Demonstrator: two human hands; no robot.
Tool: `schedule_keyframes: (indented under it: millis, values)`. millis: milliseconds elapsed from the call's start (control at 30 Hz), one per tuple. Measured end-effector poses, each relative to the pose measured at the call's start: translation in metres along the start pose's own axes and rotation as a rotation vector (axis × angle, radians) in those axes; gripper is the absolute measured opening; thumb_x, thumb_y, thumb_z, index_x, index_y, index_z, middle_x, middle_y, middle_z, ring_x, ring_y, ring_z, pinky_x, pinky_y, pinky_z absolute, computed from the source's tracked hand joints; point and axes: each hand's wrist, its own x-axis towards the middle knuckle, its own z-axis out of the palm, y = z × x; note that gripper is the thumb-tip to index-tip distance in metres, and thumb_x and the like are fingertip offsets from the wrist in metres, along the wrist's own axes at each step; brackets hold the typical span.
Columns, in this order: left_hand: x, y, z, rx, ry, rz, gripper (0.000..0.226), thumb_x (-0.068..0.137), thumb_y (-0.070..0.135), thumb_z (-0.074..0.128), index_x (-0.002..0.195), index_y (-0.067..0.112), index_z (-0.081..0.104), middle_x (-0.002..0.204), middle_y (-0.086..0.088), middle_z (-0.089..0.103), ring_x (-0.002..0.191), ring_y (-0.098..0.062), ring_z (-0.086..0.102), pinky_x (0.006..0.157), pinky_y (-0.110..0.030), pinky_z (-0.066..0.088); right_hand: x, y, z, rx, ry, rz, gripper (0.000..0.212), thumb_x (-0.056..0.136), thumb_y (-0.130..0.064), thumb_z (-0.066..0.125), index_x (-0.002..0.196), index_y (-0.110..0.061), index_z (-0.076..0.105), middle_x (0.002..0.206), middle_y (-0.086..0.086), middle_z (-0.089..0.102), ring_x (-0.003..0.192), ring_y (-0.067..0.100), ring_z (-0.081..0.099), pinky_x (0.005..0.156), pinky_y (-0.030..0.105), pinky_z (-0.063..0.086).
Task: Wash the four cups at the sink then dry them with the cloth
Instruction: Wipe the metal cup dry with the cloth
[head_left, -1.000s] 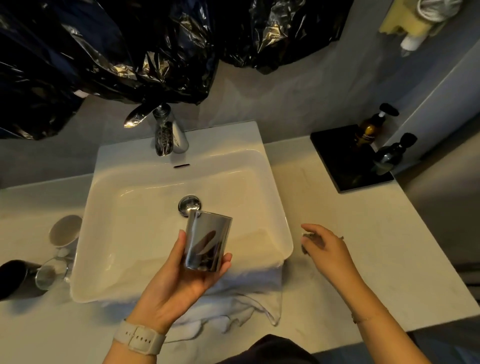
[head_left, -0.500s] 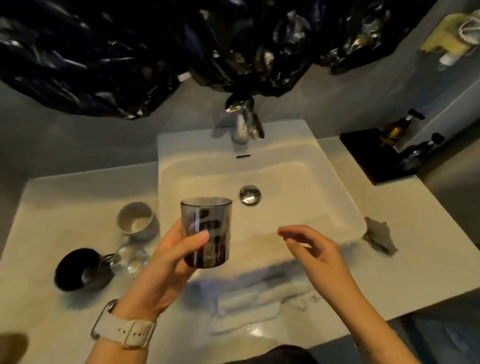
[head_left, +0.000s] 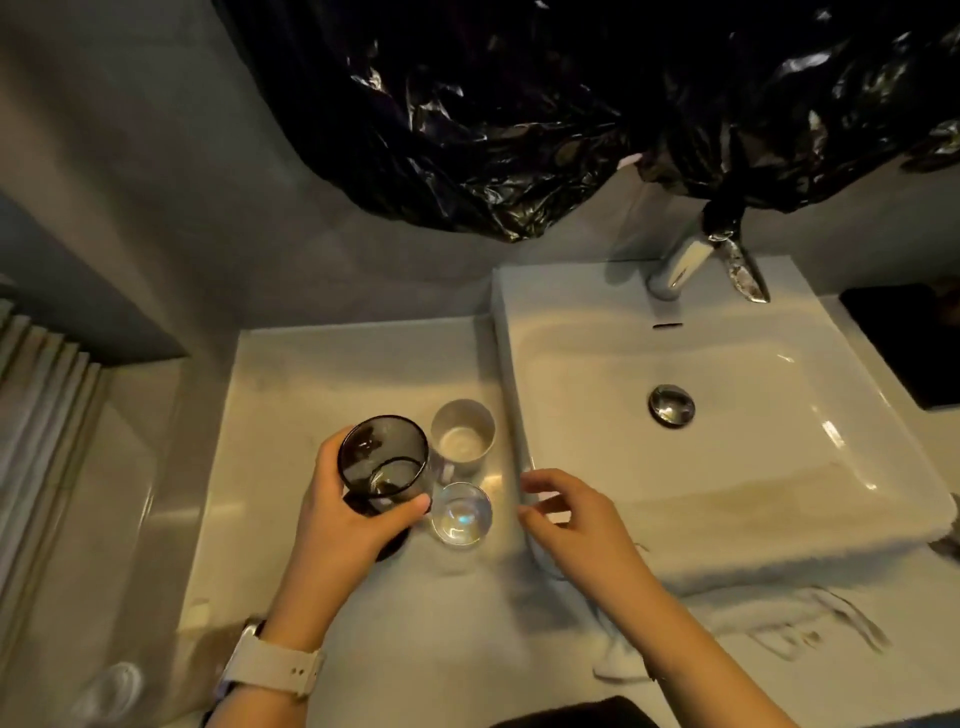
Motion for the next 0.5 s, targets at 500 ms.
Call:
schedule_keyframes:
  millis: [500]
  values:
    - [0.112,-0.078,-0.001,0.13,0.046,-0.059,0.084,0.059,0.007,0.093,0.123,0.029,0.045,0.122,0.003,0.058,0.113,-0.018,0.057,0.083,-0.012,0.043,0.054,0.021,0.079,-0.618,-0.357,-0.028,0.092,0.07,-0.052,0.076,0.144,-0.028,0.026,0.136,-0.001,0.038,0.119,0.023,0.05,0.091,0.034,0.05]
